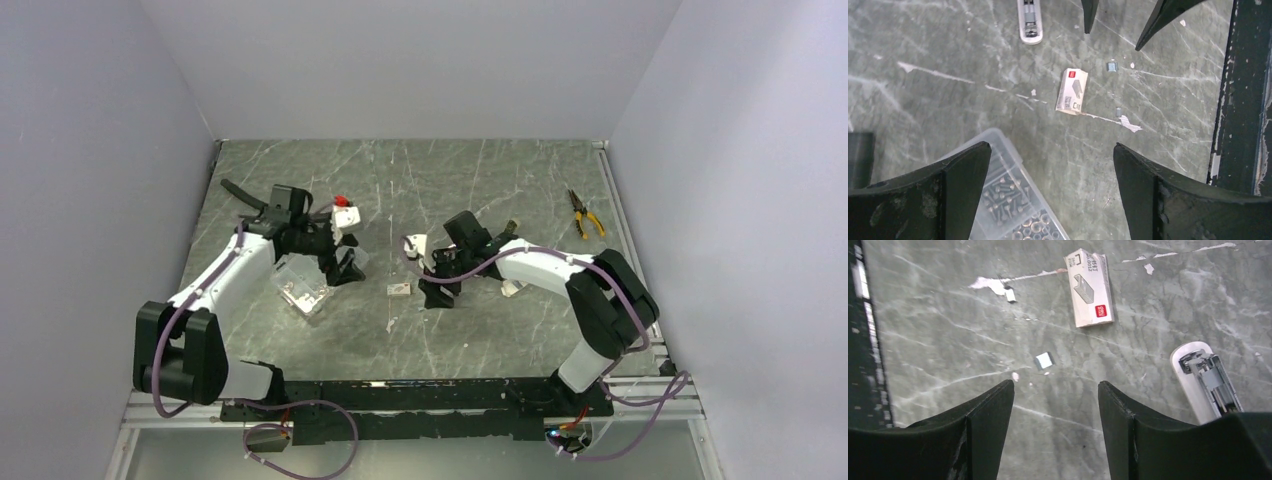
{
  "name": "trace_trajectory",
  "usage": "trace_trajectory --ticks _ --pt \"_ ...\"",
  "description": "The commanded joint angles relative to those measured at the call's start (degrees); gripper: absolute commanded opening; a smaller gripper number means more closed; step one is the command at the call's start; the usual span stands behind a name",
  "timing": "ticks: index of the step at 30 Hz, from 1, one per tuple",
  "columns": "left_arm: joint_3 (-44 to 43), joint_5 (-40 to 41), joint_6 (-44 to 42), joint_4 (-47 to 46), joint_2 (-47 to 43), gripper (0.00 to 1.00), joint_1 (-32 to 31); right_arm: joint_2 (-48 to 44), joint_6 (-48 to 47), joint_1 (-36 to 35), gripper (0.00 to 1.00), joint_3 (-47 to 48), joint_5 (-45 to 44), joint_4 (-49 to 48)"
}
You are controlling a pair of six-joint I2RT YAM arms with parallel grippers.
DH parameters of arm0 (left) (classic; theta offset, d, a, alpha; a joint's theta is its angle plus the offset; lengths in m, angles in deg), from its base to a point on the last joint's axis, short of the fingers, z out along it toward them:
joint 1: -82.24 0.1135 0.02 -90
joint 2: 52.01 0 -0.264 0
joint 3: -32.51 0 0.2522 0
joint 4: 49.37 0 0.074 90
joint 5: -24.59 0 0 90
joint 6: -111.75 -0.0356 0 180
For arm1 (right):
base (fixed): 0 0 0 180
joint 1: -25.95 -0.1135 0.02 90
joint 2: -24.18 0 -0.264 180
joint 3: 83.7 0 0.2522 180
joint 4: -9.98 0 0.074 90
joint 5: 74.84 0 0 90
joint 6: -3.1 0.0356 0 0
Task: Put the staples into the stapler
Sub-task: Pick up the staple from the center of the board.
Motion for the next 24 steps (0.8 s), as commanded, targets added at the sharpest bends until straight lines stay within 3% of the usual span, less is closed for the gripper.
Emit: trace_trajectory --ticks 1,16,24 --pt "-0.1 -6.6 2.7 2.6 -2.6 0.98 5.0 2.0 -10.9 -1.1 0.66 2.6 -3.3 -1.6" --pt "-2.7 -7.6 3.9 2.6 -3.1 0.98 12.2 4.2 -19.5 -6.3 0.64 -0.9 -7.4 -5.4" --pt "-4.6 -8.3 5.0 2.8 -2.1 0.98 13.2 5.1 -19.8 -7.0 0.52 -1.2 -6.3 -4.0"
